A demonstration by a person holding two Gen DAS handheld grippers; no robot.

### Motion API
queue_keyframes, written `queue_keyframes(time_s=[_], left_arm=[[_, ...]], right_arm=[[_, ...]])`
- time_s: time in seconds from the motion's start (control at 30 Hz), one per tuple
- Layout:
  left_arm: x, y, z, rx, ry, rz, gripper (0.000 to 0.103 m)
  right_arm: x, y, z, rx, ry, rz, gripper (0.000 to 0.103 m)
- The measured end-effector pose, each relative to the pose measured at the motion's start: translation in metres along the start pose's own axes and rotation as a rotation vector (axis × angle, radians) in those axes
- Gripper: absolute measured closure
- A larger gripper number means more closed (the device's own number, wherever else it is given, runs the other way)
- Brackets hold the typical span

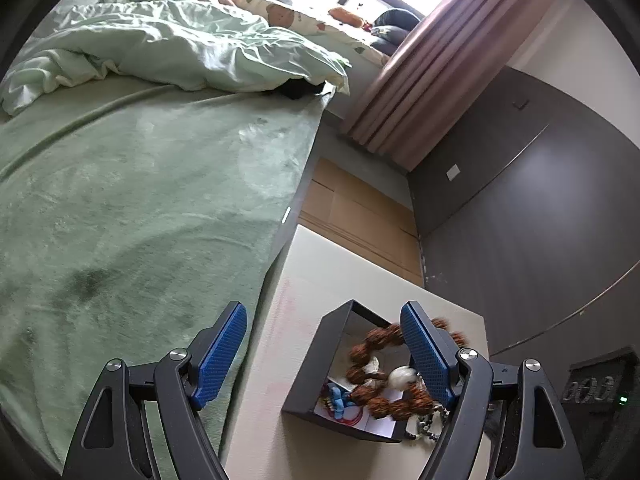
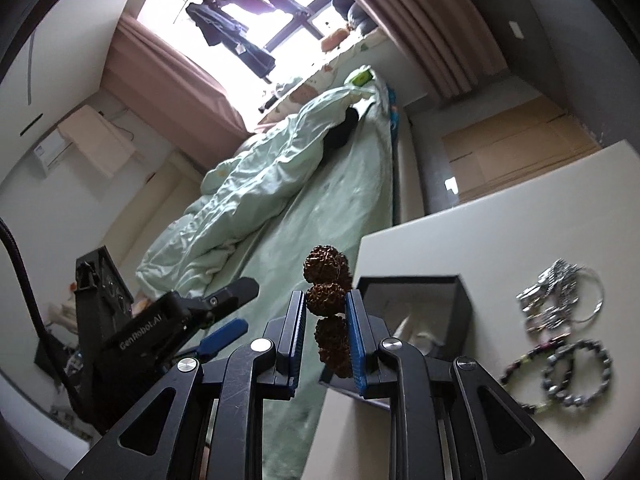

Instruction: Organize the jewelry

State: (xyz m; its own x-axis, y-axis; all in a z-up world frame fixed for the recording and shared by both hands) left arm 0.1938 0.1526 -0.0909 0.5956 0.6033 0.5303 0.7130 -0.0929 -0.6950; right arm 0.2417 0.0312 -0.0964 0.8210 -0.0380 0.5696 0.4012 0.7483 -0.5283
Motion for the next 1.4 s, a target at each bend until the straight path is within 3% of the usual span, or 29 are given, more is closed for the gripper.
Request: queue_keyframes(time_s=[0.1,0.17,0.37,0.63,0.77,1.03,1.4], left_arm=[[-0.002,0.001,-0.002,-0.005,0.013,0.011,0.023],[-0.004,0.002,-0.007,-0.013,0.026,0.017,0.023],[-0.013,0.007,-0.028,-0.030,0.081,0.030,0.023],[-0.034,0.016,-0.064,-0.045,0.167,0.055,0.023],[-0.046,0.024,-0.085,-0.054,0.212,0.071,0.023],[-0.071,0.037,-0.121,-0.065,0.304,0.104,0.023],[-0.103,0.062,-0.152,-0.085,0.398,0.182,0.023]], right_arm=[[-0.006,0.011,-0.014,-0.099,0.023,0.051,0.077],[-0.005,0.008,-0.022,-0.111,0.049,0.048,0.056],[0.006,-0.026,-0.037,-0.135,0.048,-0.020,0.045],[0.010,-0.069,-0.064,-0.197,0.077,-0.061,0.045],[0.013,-0.086,-0.078,-0.217,0.101,-0.082,0.030],[0.015,-0.122,-0.111,-0.268,0.152,-0.089,0.030],[0.004,-0.154,-0.160,-0.342,0.219,-0.028,0.030]])
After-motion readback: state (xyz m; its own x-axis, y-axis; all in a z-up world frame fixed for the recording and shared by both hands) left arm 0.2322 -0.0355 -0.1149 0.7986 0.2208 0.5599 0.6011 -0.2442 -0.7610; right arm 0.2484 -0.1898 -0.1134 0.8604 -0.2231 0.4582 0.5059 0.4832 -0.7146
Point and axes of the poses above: each gripper's, at about its wrist camera, not at the fingertips, and y roughly the way its jaws point, z to its left, x to its top, the point moved 7 cm from there along y, roughly the way its jaws point, and after that the axes turned 1 degree about z, right-handed, at the moved point
